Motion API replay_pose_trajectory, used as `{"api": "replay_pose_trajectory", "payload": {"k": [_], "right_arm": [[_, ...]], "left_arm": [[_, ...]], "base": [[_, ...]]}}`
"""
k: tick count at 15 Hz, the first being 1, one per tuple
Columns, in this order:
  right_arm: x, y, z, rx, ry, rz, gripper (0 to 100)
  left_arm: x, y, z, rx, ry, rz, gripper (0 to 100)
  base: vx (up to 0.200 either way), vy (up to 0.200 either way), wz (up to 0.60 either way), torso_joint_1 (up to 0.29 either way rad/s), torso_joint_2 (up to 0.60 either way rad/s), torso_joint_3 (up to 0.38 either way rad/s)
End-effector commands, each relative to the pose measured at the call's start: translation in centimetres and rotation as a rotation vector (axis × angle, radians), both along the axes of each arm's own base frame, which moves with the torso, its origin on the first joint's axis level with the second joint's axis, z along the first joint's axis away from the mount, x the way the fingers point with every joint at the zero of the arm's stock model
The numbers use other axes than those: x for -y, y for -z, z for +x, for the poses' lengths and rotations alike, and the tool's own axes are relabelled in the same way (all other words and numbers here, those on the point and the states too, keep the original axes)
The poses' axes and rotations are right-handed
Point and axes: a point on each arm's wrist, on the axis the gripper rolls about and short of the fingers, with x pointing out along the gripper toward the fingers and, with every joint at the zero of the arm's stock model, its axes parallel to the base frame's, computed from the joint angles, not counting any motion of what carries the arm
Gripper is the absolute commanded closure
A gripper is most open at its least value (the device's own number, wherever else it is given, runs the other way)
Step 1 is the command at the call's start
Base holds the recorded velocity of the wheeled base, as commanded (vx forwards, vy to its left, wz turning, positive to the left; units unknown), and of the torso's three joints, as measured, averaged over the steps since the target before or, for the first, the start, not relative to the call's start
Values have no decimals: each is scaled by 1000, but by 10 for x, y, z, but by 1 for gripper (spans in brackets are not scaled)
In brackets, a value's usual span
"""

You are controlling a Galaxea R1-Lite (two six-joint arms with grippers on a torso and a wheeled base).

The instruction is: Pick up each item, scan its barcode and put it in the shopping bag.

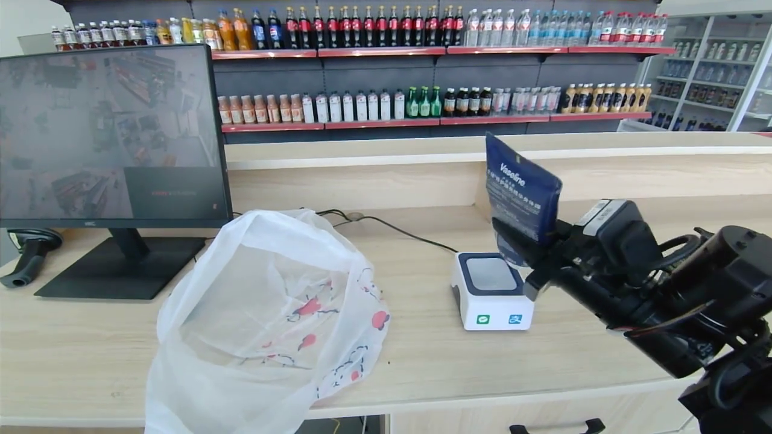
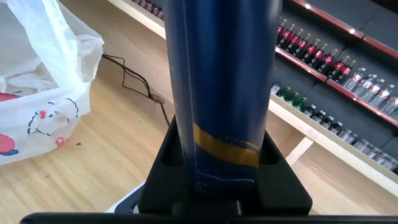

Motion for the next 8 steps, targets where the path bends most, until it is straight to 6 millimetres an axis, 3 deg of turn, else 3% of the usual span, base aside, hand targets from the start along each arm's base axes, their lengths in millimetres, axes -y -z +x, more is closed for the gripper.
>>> {"api": "replay_pose_trajectory", "payload": {"k": [1, 8], "right_arm": [[1, 5, 11, 22, 15, -49, 100], [3, 12, 16, 86, -13, -169, 100]], "left_arm": [[0, 0, 0, -2, 0, 2, 0], [0, 0, 0, -2, 0, 2, 0]], "base": [[0, 0, 0, 0, 0, 0], [0, 0, 0, 0, 0, 0]]}}
